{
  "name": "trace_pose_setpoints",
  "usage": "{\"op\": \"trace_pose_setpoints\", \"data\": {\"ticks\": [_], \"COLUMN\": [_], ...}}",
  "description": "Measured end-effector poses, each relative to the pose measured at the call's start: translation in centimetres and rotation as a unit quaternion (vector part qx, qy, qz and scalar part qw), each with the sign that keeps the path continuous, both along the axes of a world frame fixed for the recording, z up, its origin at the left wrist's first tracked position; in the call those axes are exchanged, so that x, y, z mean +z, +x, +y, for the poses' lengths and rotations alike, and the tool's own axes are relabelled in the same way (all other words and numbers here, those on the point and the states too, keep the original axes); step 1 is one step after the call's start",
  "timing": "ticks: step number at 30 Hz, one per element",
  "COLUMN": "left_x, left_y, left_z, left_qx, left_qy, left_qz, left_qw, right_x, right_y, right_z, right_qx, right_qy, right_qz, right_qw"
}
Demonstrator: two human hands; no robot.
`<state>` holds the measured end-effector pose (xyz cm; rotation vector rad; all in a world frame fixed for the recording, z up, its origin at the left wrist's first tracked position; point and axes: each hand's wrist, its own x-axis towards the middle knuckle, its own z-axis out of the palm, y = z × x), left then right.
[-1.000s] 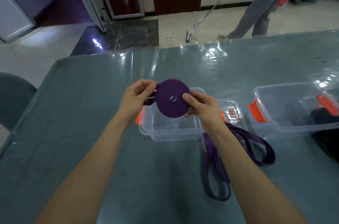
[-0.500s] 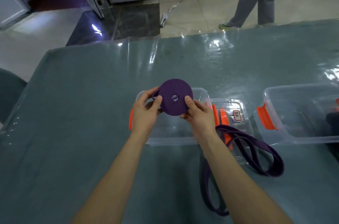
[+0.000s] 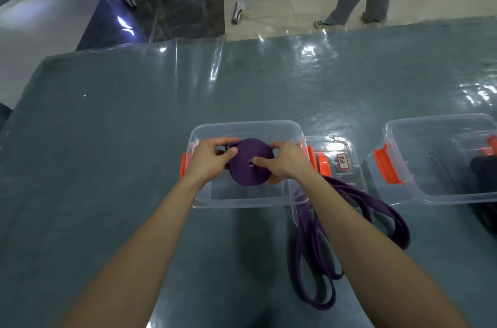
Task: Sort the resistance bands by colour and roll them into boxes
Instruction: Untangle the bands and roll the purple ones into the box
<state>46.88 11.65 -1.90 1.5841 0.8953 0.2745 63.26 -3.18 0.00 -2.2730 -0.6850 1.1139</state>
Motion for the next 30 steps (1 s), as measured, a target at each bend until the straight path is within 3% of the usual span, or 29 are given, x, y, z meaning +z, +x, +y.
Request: {"op": "trace_pose_setpoints", "data": {"ticks": [9,16,23,30], "left_x": [-2.9,-6.9,-8.7,-9.0], "left_y": [2.7,3.7,4.0,4.2], "left_z": [1.9,1.6,2.0,2.2], "left_qx": [-0.014,-0.025,-0.002,-0.016], "left_qy": [-0.051,-0.080,-0.114,0.010], "left_qz": [0.077,0.162,0.193,0.251], "left_qw": [0.996,0.983,0.974,0.968], "right_x": [-2.7,-5.2,-6.8,-8.6], "right_y": [0.2,-1.8,-2.5,-3.0], "right_z": [3.0,4.1,5.6,6.3], "right_qx": [-0.026,0.106,0.144,0.134], "right_qy": [-0.069,-0.165,-0.172,-0.171], "right_qz": [0.025,-0.126,-0.170,-0.194], "right_qw": [0.997,0.973,0.960,0.957]}}
